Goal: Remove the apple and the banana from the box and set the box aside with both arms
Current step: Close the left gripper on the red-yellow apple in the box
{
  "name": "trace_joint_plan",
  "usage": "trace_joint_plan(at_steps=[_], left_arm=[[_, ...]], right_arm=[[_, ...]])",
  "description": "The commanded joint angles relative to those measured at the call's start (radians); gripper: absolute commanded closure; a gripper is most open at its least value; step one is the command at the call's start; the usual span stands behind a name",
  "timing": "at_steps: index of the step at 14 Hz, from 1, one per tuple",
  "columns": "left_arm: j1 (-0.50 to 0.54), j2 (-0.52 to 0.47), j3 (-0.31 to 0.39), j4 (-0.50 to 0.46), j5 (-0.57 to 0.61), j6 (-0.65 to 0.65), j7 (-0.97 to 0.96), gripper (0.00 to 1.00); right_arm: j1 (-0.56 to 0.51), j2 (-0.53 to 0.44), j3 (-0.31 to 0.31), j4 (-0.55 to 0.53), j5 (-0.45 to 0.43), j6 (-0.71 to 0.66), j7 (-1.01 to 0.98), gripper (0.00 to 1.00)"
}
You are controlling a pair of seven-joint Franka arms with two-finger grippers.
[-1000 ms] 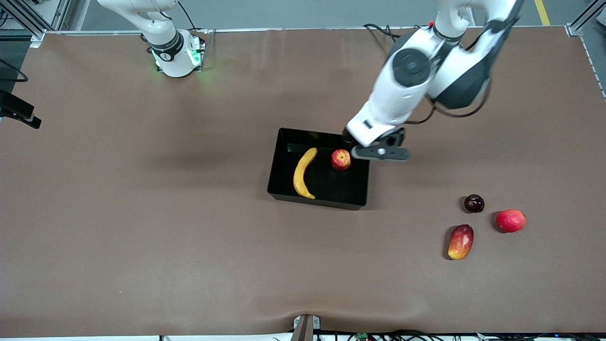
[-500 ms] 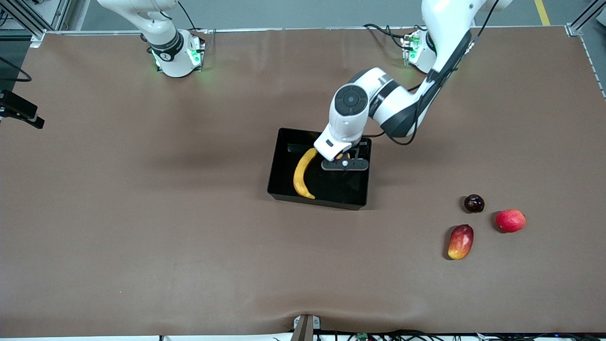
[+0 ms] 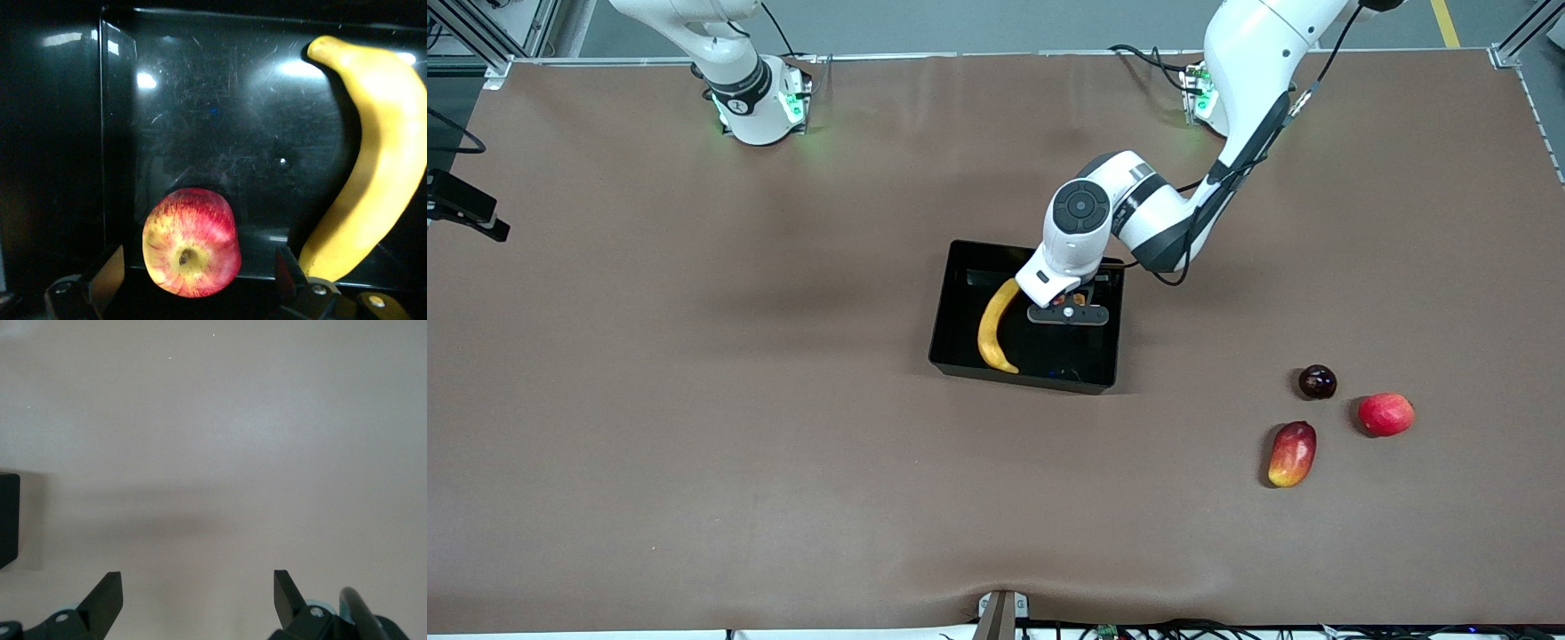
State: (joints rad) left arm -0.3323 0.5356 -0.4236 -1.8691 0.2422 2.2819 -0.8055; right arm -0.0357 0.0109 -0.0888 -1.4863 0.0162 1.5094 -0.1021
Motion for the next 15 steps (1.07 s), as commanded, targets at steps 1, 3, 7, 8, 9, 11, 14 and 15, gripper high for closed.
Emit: trace_joint_plan(at_steps=[1,3,7,8,9,11,14,15], left_arm=[[-0.005,0.018,0.0,-0.007,0.045,0.019,-0.02,0.0],[-0.005,0.036,0.0,-0.007,0.077,0.028,-0.02,0.0],[-0.001,0.061,0.0,-0.004,0.094,0.062,-0.029,0.12],[-0.002,0.063,0.0,-0.002,0.092,0.062,-0.029,0.27],[-0.004,0.063,0.0,-0.001,0.092,0.062,-0.029,0.41],[-0.004,0.058,0.0,0.002,0.092,0.054,-0.029,0.76],[-0.005,0.021,-0.001,0.014,0.092,0.05,-0.029,1.0],[-0.001,0.003,-0.001,0.024,0.094,0.03,-0.024,1.0]], right_arm=[[-0.004,0.006,0.003,0.015,-0.001,-0.005,0.01,0.0],[-0.001,0.006,0.003,0.015,-0.005,-0.006,0.012,0.0],[-0.007,0.009,0.001,0.015,-0.008,-0.001,0.002,0.0],[-0.003,0.009,0.001,0.015,-0.008,-0.001,0.002,0.0],[-0.001,0.009,0.003,0.015,-0.007,-0.003,0.002,0.0],[0.0,0.009,0.003,0.015,-0.005,-0.003,0.002,0.0],[-0.003,0.011,0.003,0.015,-0.01,-0.002,0.001,0.0],[-0.004,0.011,0.003,0.015,-0.01,-0.001,0.001,0.0]])
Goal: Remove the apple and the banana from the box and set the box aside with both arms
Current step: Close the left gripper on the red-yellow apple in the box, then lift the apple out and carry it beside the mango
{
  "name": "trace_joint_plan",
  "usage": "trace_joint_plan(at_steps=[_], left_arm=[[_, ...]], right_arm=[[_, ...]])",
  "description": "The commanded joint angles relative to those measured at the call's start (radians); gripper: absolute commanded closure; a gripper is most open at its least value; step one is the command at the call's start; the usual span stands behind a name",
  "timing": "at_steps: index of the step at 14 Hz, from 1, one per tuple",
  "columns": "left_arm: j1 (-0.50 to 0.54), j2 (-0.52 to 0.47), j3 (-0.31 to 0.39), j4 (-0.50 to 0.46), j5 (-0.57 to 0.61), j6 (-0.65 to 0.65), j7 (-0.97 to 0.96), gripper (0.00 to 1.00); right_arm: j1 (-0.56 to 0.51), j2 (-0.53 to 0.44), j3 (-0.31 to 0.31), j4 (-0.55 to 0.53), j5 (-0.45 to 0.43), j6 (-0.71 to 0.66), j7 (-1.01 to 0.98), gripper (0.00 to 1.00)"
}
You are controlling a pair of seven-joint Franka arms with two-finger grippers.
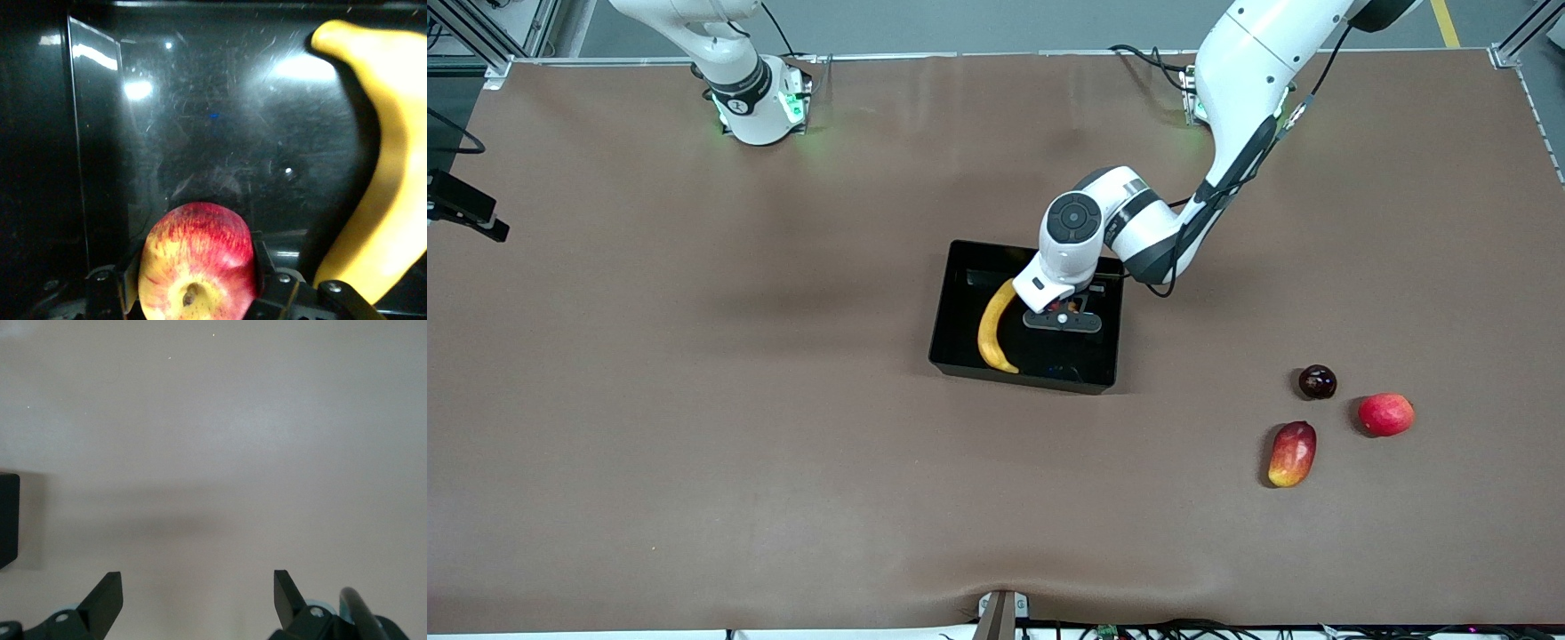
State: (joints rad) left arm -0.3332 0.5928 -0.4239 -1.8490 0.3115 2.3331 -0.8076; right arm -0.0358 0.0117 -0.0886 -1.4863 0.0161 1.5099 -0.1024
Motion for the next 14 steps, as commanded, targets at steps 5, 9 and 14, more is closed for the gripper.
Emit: trace_joint_plan(at_steps=[5,9,14], left_arm=[[0.016,-0.096,-0.013,0.213,0.017,-0.292,0.016,1.0],[0.083,-0.106,-0.016,0.365,-0.009,-0.445,0.106,1.0],[0.307,-0.14,-0.013,0.363,-0.042,-0.468,0.499,1.0]], right_arm=[[-0.003,0.01,0.003,0.018,-0.019,0.015,-0.002,0.0],[-0.003,0.011,0.001,0.027,-0.019,0.015,0.0,0.0],[-0.016,0.017,-0.002,0.021,-0.021,0.004,-0.002,0.0]])
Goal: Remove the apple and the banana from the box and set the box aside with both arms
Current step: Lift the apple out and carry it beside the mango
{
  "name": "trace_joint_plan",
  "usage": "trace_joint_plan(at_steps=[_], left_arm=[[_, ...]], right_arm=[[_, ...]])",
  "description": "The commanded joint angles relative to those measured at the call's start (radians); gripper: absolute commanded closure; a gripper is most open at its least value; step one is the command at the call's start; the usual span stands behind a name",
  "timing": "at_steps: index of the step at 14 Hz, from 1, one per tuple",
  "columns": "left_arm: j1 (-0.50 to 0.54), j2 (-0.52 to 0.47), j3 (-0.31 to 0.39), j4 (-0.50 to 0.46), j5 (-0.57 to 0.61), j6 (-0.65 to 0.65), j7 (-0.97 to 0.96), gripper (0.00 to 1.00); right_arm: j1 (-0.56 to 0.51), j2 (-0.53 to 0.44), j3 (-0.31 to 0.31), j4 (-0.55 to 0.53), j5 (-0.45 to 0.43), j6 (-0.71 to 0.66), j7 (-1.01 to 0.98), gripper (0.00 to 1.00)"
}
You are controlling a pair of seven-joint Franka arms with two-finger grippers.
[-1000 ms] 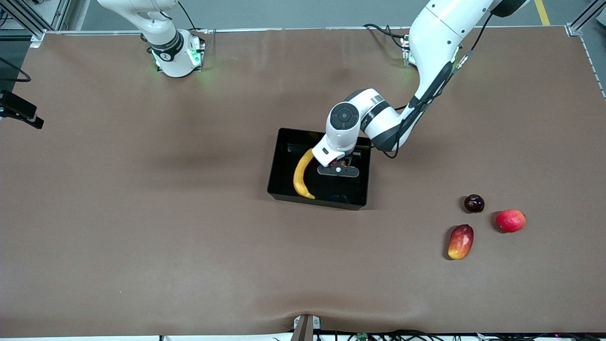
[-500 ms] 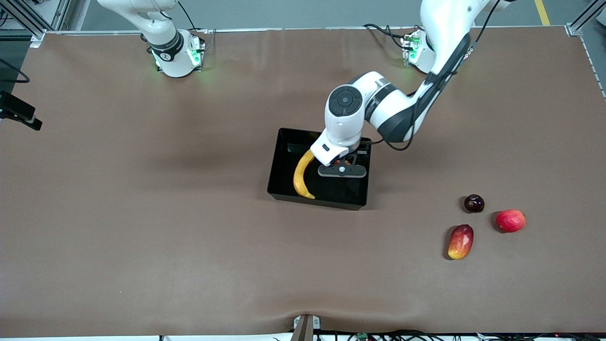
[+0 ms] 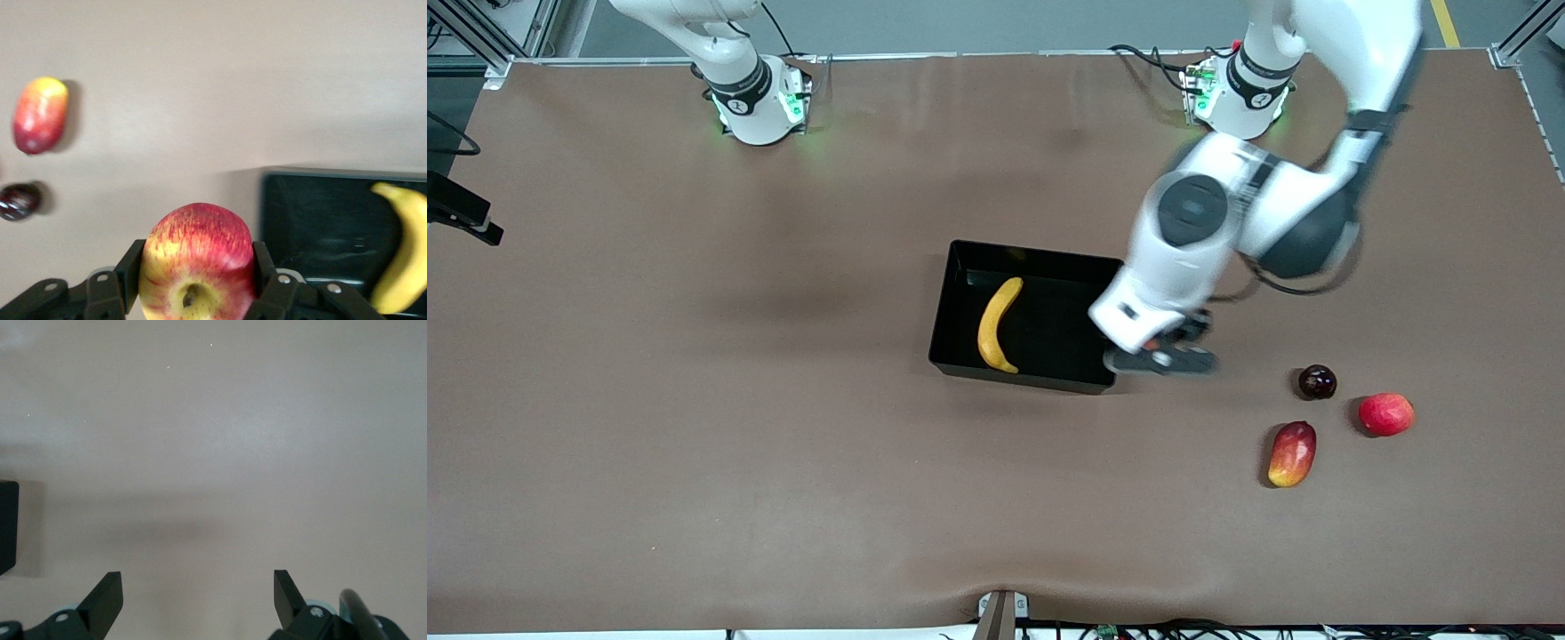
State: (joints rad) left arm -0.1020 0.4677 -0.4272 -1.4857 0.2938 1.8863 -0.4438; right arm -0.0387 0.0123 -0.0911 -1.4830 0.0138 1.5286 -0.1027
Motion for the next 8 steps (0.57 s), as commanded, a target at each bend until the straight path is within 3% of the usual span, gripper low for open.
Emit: trace_joint_plan(at_steps=[1,4,8], left_arm=[[0.102,-0.012,-0.008,-0.004,-0.024,-0.021,0.193,1.0],[0.201,0.026,-0.002,-0.002,-0.001,0.0,0.359,1.0],[0.315,0.087,-0.001,-0.002,0.071,0.121,0.565,1.0]], right_arm=[[-0.026,0.026,0.001,0.02,-0.012,-0.013,0.0,0.0],[-0.014,0.026,0.004,0.024,-0.018,-0.008,0.004,0.0],[-0.021,0.028,0.004,0.026,-0.011,-0.007,0.008,0.0]])
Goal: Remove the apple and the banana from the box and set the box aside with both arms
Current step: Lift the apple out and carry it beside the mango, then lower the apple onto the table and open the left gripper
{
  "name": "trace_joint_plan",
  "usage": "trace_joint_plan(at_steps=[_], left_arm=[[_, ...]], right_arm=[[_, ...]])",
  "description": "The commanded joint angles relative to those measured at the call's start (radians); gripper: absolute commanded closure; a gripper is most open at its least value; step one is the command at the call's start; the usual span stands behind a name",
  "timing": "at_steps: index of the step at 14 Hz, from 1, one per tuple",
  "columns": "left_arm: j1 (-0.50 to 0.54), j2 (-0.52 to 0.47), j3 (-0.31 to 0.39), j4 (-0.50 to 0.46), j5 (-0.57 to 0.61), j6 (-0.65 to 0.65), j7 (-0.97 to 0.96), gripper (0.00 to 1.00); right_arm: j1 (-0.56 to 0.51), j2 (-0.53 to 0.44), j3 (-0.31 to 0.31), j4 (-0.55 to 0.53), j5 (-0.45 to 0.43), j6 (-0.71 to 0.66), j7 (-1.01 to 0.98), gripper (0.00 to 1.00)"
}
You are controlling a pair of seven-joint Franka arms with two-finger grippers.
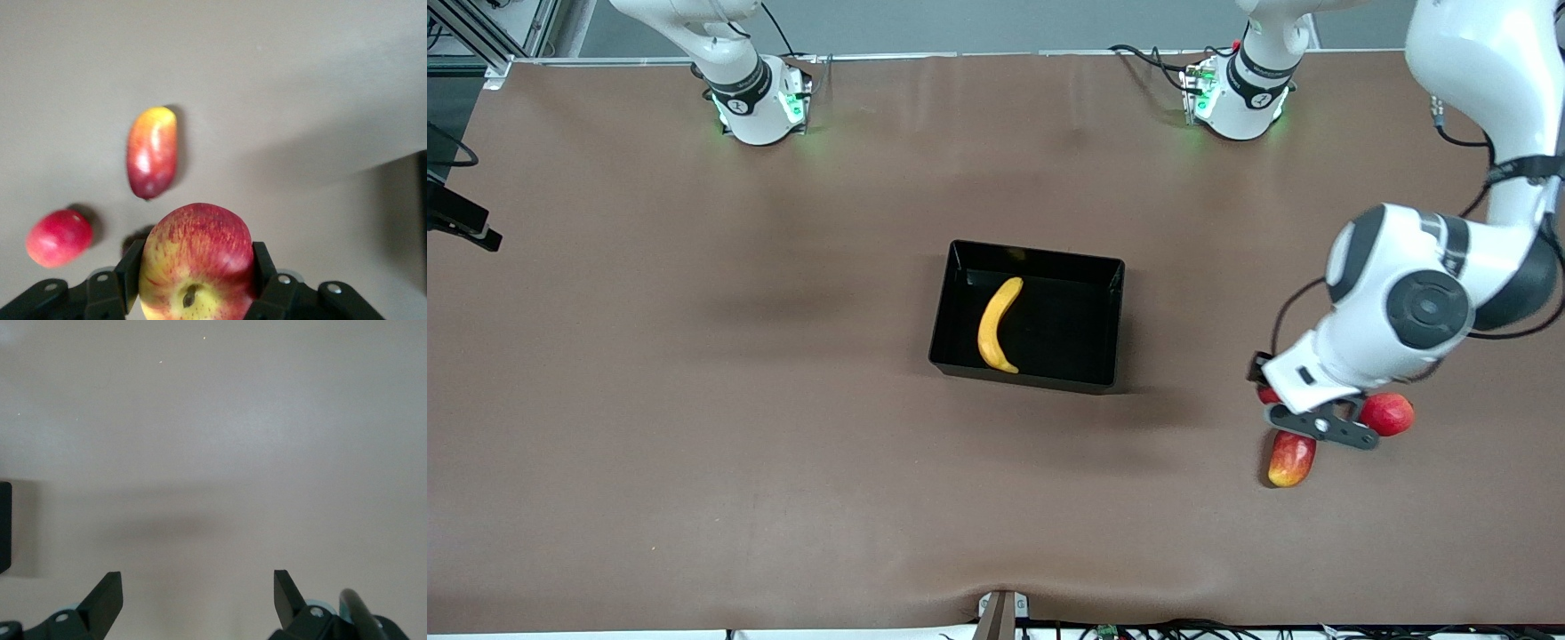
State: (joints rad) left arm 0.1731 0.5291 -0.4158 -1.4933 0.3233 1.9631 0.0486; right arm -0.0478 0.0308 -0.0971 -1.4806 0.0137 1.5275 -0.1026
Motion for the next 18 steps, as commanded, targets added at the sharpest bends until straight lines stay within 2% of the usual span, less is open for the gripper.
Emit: trace_joint_plan(at_steps=[1,3,7,9,13,18], left_arm=[[0.069,0.044,-0.012,0.005,0.077,0.068,0.121,1.0],[0.126,0.09,-0.012,0.016,0.102,0.124,0.228,1.0],[0.149,0.189,-0.009,0.109,0.103,0.168,0.339,1.0],[0.145,0.227,0.035,0.131,0.102,0.235,0.399,1.0],[0.141,0.291,0.075,0.131,0.102,0.359,0.425,1.0],[0.143,0.347,0.085,0.142,0.095,0.389,0.43,1.0]], right_arm=[[-0.009,0.011,0.01,0.023,-0.011,-0.006,0.007,0.0],[-0.003,0.011,0.01,0.023,-0.011,-0.006,0.009,0.0],[-0.009,0.011,0.01,0.023,-0.003,-0.006,0.006,0.0],[-0.007,0.011,0.011,0.023,-0.003,-0.006,0.004,0.0],[-0.001,0.011,0.011,0.023,-0.003,-0.01,0.006,0.0],[0.0,0.011,0.011,0.023,-0.009,-0.01,0.006,0.0]])
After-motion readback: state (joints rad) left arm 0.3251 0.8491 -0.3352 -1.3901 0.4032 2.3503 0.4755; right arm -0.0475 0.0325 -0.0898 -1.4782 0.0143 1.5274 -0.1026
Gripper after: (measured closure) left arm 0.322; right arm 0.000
